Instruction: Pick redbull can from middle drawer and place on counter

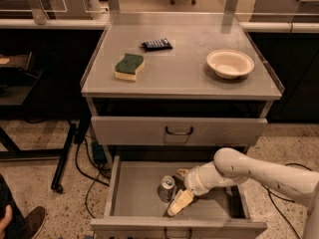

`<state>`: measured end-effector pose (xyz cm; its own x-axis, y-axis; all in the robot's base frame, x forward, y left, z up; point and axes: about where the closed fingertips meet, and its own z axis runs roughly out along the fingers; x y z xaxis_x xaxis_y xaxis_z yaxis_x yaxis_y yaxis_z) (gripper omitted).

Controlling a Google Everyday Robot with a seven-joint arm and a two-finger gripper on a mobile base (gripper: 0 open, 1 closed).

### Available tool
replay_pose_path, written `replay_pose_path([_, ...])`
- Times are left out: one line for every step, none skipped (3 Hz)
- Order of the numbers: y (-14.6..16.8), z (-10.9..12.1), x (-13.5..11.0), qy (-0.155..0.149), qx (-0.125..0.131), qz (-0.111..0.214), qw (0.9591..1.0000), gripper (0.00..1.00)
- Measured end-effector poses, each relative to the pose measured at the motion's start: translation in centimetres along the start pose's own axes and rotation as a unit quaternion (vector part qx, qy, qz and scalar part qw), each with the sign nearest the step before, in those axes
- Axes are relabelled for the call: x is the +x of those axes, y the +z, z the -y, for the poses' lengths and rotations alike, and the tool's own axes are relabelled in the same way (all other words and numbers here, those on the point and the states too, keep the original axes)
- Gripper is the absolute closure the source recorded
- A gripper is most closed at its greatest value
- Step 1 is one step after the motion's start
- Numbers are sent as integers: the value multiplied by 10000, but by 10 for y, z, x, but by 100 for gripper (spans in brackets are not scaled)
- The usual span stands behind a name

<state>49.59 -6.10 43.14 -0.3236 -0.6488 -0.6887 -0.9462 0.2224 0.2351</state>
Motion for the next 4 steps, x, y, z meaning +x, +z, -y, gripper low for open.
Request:
replay_pose_path([17,10,-8,-121,-100,60,9999,0])
replay_pose_path([31,20,-12,-124,-192,92,9997,0])
replay_pose_path([38,23,-9,6,-268,83,9996,0])
replay_pose_path([38,23,-9,6,-269,83,9996,27])
